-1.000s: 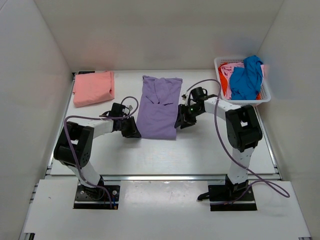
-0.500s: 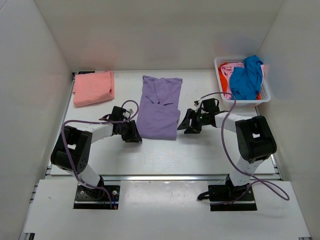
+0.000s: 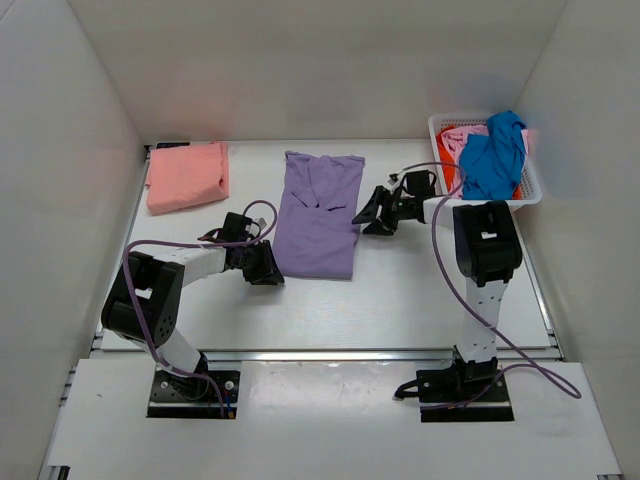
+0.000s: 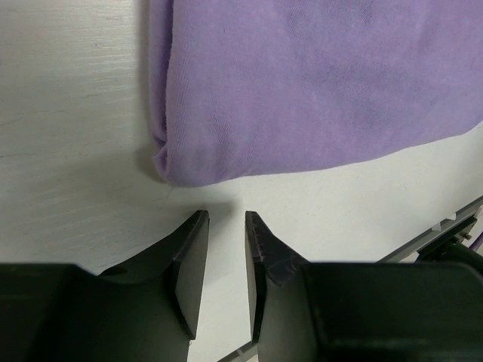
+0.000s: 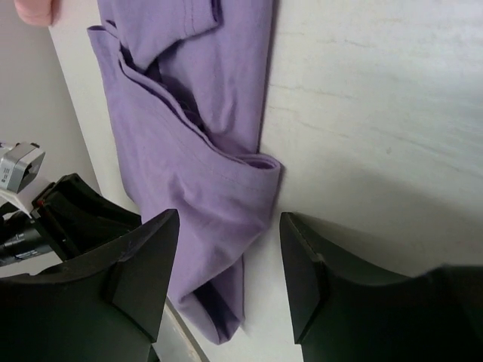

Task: Fold and stack the t-shirts
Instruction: Fold the folded rectangular tshirt in 1/3 of the way

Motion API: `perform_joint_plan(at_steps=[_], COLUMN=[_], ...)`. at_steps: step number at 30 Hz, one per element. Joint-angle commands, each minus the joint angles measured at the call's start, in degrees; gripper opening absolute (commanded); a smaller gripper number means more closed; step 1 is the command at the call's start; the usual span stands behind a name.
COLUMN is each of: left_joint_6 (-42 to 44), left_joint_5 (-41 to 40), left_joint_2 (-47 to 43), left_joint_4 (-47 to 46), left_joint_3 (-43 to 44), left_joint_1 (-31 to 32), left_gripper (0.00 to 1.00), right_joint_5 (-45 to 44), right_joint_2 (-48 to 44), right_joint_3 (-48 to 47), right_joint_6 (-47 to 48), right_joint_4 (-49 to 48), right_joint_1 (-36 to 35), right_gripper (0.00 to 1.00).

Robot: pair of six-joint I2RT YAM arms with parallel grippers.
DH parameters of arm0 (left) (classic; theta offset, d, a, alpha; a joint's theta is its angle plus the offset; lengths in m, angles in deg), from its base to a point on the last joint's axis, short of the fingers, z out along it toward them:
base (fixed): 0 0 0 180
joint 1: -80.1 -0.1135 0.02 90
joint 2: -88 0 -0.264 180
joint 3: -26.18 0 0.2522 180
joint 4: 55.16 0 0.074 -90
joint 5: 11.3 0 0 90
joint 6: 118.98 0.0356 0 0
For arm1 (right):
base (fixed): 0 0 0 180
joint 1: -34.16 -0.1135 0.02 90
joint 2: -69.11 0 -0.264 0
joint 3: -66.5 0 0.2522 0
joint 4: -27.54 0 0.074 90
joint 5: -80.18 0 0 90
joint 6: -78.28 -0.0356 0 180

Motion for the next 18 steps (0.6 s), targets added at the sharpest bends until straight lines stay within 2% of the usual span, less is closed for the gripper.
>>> perform_joint_plan(at_steps=[1, 6, 8, 9, 10, 11, 12, 13, 18], left_joint_6=[1.00, 0.65, 0.91, 0.73, 0.82, 0.73, 0.91, 0.82, 0.73], left_joint_5=[-1.58, -0.97, -1.05, -1.14, -0.88, -0.79, -0.88, -0.88, -0.62], left_joint_2=[0.17, 0.43, 0.17, 0.43, 0.52, 0.43, 0.52, 0.61, 0.78], left_joint_4=[1.15, 0.98, 0.81, 0.72, 0.80, 0.89, 1.15, 0.89, 0.63], left_joint_3=[-0.22, -0.31, -0.48, -0.57, -0.48, -0.57, -0.92, -0.40, -0.92], left_joint_1=[-0.20, -0.20, 0.06, -0.37, -0.20, -0.11, -0.11, -0.29, -0.20], left_gripper=[0.38, 0.38, 0.38, 0.37, 0.38, 0.38, 0.37, 0.38, 0.37], right_joint_5=[-1.95, -0.81, -0.90, -0.81, -0.73, -1.68, -2.82, -3.36, -5.56], right_joint_2=[1.65, 5.25, 5.96, 6.31, 7.10, 6.76, 6.49, 6.58, 4.73], right_joint_3=[-3.27, -7.83, -9.59, -10.65, -11.35, -12.23, -13.20, -13.90, -16.63], right_joint_6=[0.68, 1.73, 2.17, 2.44, 2.35, 3.48, 3.84, 4.45, 7.27], right_joint_4=[1.76, 4.22, 4.75, 5.97, 6.68, 7.82, 8.96, 9.93, 12.92], right_joint_1=[-1.05, -1.31, -1.66, -1.84, -1.93, -2.02, -2.19, -2.89, -2.81], right_gripper=[0.54, 0.49, 0.43, 0.35, 0.21, 0.12, 0.08, 0.00, 0.00])
